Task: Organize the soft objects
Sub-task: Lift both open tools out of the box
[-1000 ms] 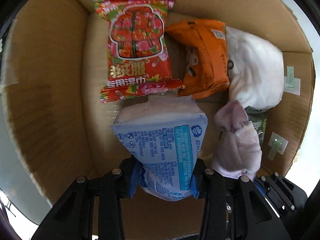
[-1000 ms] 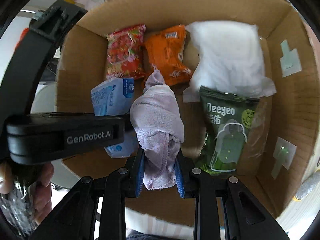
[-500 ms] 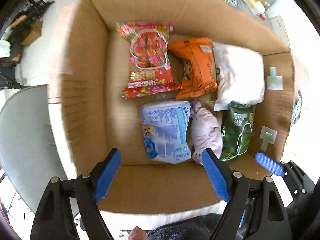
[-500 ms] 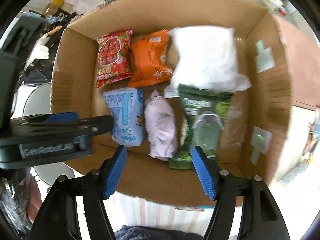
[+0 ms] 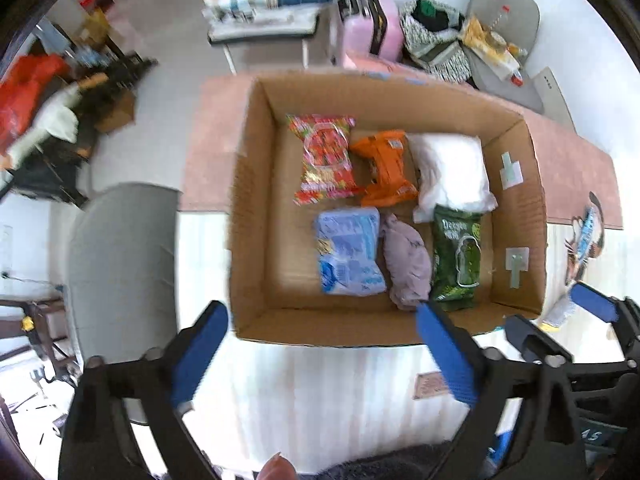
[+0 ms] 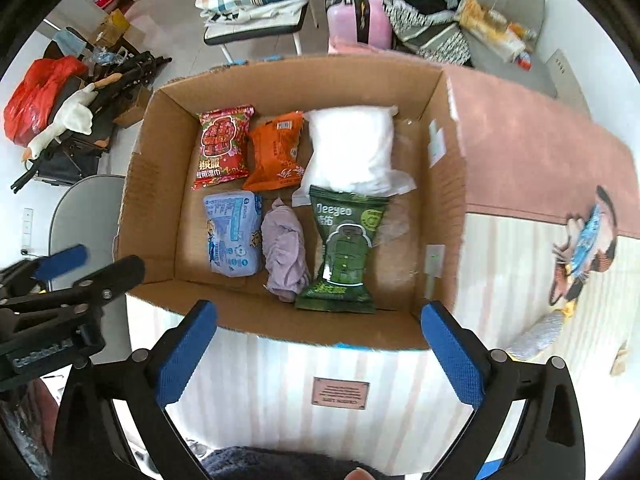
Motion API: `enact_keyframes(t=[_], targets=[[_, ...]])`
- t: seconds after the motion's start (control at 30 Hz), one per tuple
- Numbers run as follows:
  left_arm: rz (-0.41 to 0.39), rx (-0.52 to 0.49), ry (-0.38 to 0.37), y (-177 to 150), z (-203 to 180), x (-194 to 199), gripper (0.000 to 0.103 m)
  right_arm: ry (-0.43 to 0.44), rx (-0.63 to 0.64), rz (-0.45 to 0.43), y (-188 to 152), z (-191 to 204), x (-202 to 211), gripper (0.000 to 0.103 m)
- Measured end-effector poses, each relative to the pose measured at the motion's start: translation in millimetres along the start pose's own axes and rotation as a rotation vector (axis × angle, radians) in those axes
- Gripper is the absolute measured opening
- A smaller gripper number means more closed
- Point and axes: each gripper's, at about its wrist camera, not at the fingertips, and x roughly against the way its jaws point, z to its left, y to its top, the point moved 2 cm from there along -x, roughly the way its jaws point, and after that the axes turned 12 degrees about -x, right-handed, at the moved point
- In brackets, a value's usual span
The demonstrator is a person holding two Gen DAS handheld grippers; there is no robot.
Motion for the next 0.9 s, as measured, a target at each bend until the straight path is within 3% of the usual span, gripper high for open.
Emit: enact_keyframes(t=[0.27, 0.53, 0.67, 0.77, 0.9], targets=[[-0.071, 0.015, 0.053, -14, -4, 28, 0.102, 0.004, 0.011, -0.080, -17, -12, 35, 0.103], [-0.139, -0.021, 0.110, -9, -37, 58, 0.102, 0.106, -0.039, -0.090, -24, -43, 59, 0.103], [-0.179, -0.126, 0.170, 7, -86, 64, 0.102, 0.124, -0.151, -0.113, -28, -100, 70, 0.103], [-0.177, -0.227, 0.175, 20, -140, 56, 0.102, 0.111, -0.259, -0.115, -35, -161, 72, 0.103], [-0.129, -0.386, 0.095, 38, -237, 25, 0.102, 0.056, -0.437, -0.089, -51, -263, 61, 0.103]])
